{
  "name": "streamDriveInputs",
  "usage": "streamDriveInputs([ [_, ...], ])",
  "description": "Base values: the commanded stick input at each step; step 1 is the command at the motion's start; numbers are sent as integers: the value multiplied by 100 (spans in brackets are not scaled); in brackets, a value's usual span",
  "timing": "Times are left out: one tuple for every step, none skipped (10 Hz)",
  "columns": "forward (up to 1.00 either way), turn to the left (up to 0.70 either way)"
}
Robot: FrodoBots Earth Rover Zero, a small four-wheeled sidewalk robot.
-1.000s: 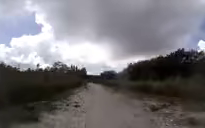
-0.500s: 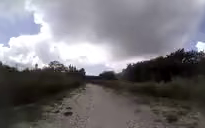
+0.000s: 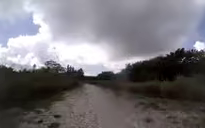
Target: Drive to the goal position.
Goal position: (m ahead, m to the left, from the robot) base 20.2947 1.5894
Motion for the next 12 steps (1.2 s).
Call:
streamDriveInputs([
  [85, 0],
  [85, 0],
  [85, 0],
  [85, 0],
  [85, 0],
  [85, 0],
  [85, 0],
  [85, 0],
  [85, 0],
  [85, 0],
  [85, 0],
  [85, 0],
])
